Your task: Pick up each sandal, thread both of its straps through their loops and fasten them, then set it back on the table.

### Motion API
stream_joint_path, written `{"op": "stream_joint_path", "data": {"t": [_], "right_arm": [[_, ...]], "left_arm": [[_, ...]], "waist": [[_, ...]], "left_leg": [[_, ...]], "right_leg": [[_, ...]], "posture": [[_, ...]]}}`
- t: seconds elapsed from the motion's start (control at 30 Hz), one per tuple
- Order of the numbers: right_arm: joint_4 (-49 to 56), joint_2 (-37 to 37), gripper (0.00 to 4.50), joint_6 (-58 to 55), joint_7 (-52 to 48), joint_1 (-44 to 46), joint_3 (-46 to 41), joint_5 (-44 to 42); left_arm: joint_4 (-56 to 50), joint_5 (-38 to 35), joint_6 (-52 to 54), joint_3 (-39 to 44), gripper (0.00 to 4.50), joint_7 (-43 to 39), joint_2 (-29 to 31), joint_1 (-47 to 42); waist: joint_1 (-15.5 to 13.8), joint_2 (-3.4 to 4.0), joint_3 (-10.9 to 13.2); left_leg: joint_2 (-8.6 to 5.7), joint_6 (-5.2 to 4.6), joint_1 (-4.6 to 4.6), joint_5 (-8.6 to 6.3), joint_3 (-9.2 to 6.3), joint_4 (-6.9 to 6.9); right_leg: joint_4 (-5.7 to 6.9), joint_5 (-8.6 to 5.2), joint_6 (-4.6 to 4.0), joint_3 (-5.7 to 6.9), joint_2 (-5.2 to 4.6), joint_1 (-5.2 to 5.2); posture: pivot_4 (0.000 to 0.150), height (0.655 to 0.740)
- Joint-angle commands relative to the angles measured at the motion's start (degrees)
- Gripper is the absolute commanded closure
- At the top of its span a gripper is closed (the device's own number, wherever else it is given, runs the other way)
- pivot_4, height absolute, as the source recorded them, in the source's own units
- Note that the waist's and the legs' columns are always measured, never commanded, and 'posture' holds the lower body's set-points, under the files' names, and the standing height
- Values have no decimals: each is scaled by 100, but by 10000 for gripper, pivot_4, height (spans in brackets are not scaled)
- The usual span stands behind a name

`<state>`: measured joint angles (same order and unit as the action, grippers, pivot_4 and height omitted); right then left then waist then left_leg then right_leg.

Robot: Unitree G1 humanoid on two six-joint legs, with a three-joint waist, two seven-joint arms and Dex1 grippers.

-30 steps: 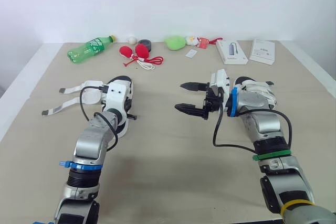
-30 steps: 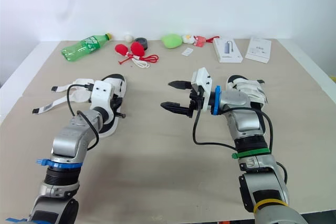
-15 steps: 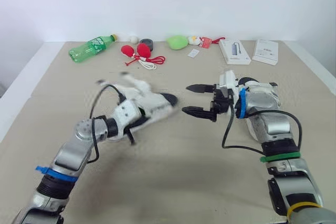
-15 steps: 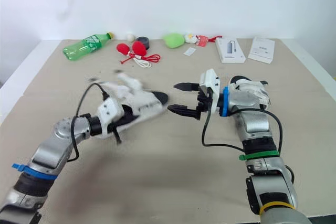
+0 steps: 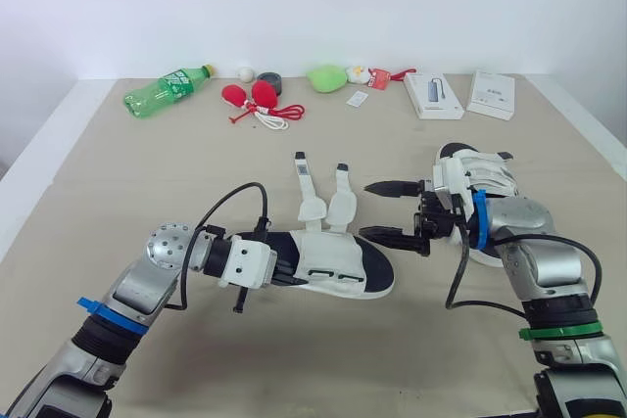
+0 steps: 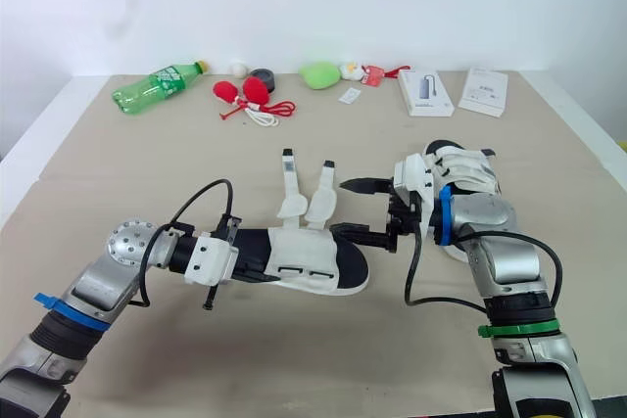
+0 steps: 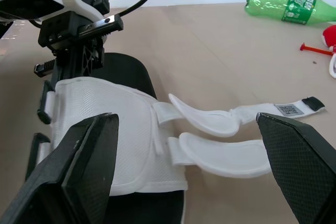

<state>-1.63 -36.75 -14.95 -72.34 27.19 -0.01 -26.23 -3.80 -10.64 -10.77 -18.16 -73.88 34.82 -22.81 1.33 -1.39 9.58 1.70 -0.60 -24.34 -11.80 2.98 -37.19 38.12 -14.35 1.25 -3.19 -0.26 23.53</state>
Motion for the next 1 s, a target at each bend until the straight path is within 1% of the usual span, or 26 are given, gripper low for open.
{"op": "stream_joint_path", "data": {"t": [0.03, 0.2, 0.37, 0.63, 0.87, 1.0], "right_arm": [[338, -105, 0, -34, 65, -46, -213, -151], [343, -136, 0, -18, 67, -92, -197, -162], [188, -83, 0, 39, 12, 42, -96, -107], [2, 11, 0, 136, -81, 225, 45, -27], [-89, 15, 0, 206, -107, 274, 77, 14], [-117, 0, 0, 232, -122, 268, 67, 39]], "left_arm": [[-452, -39, 261, 113, 44649, 289, 41, 272], [-902, -48, 837, 237, 44649, 674, 87, 553], [-1361, -74, 1565, 347, 44649, 1129, 61, 729], [-1667, -30, 2340, 342, 44649, 1597, -68, 607], [-1694, -35, 2456, 249, 44649, 1634, -140, 475], [-1689, -224, 2542, 178, 44649, 1299, -65, 424]], "waist": [[0, 0, 0], [-3, 0, 0], [-2, 0, 0], [-2, 0, 0], [-2, 0, 0], [-2, 0, 0]], "left_leg": [[2, 0, 1, 0, -1, 0], [2, 0, 1, 0, -2, -1], [4, 0, 2, 0, -2, -10], [5, -2, 5, 1, -2, -13], [4, -2, 4, 1, 0, -13], [4, -2, 4, 1, -2, -13]], "right_leg": [[1, -5, 8, 0, 1, -2], [1, -6, 10, 0, 0, -2], [2, -9, 25, 0, -1, -6], [3, -6, 25, 0, 2, -8], [4, -6, 25, -2, 2, -8], [4, -5, 24, -1, 4, -8]], "posture": [[1500, 7400], [1500, 7400], [1500, 7400], [1500, 7400], [1500, 7400], [1500, 7400]]}}
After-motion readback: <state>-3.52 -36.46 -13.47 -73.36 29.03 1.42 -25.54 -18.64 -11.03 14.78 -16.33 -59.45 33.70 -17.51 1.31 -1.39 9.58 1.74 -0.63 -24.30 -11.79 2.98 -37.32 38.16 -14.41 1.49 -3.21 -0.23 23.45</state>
